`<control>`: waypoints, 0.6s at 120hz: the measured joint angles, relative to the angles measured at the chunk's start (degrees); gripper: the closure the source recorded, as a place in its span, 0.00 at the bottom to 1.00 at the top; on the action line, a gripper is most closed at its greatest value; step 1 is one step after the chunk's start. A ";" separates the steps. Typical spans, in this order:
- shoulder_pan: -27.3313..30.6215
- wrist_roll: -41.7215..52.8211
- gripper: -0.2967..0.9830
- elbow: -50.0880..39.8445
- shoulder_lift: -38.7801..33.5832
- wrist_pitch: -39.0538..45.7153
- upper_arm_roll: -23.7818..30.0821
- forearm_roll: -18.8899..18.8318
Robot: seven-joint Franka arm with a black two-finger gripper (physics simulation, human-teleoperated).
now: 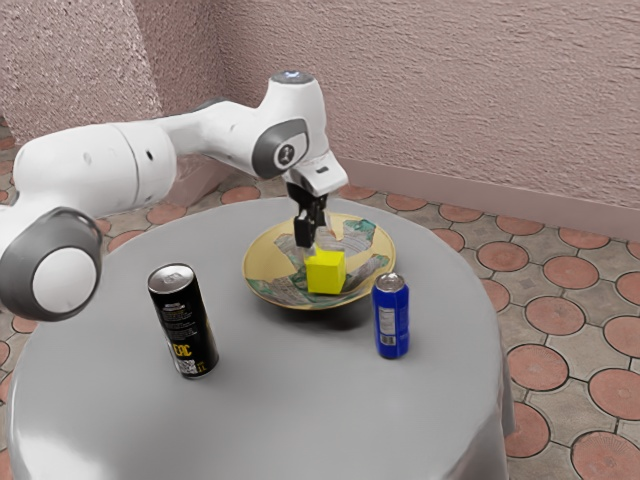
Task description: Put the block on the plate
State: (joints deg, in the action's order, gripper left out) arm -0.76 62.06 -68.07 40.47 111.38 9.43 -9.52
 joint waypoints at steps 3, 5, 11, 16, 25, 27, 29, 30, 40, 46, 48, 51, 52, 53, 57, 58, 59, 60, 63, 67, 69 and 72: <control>-0.07 -0.17 0.24 -0.08 -0.43 -0.32 0.02 -0.01; -0.10 -0.28 0.24 -0.12 -0.64 -0.51 0.03 -0.02; -0.17 -0.68 0.24 -0.89 -1.75 -1.00 0.05 -0.01; -0.30 -1.07 0.24 -1.27 -2.73 -1.52 0.05 -0.02; -0.48 -1.83 0.24 -2.08 -4.50 -2.55 0.16 -0.02; -0.47 -2.00 0.24 -2.27 -4.94 -2.76 0.21 -0.01; -0.47 -2.16 0.24 -2.41 -5.33 -2.95 0.26 -0.01; -0.48 -2.24 0.24 -2.46 -5.51 -3.04 0.29 0.00; -0.49 -2.99 0.23 -3.49 -7.53 -3.77 0.58 0.07; -0.26 -3.41 0.23 -4.03 -8.33 -4.18 0.69 0.30; -0.19 -3.54 0.23 -4.12 -8.48 -4.36 0.71 0.38; -0.29 -3.76 0.23 -4.17 -8.62 -4.61 0.65 0.50; -0.33 -3.84 0.23 -4.15 -8.67 -4.68 0.60 0.53; -0.37 -3.92 0.23 -4.13 -8.71 -4.76 0.56 0.56; -0.44 -4.26 0.23 -4.14 -8.91 -5.03 0.44 0.66; -0.44 -4.34 0.23 -4.17 -8.99 -5.09 0.41 0.68; -0.44 -4.42 0.23 -4.20 -9.06 -5.14 0.39 0.70; -0.43 -4.51 0.23 -4.23 -9.13 -5.20 0.38 0.72; -0.41 -4.78 0.23 -4.31 -9.35 -5.35 0.38 0.77; -0.43 -5.17 0.23 -4.42 -9.71 -5.54 0.39 0.83; -0.42 -5.37 0.23 -4.46 -9.90 -5.63 0.40 0.85; -0.40 -5.70 0.23 -4.69 -10.31 -5.79 0.40 0.88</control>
State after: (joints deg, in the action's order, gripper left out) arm -1.17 56.36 -72.76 30.16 105.58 9.83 -8.65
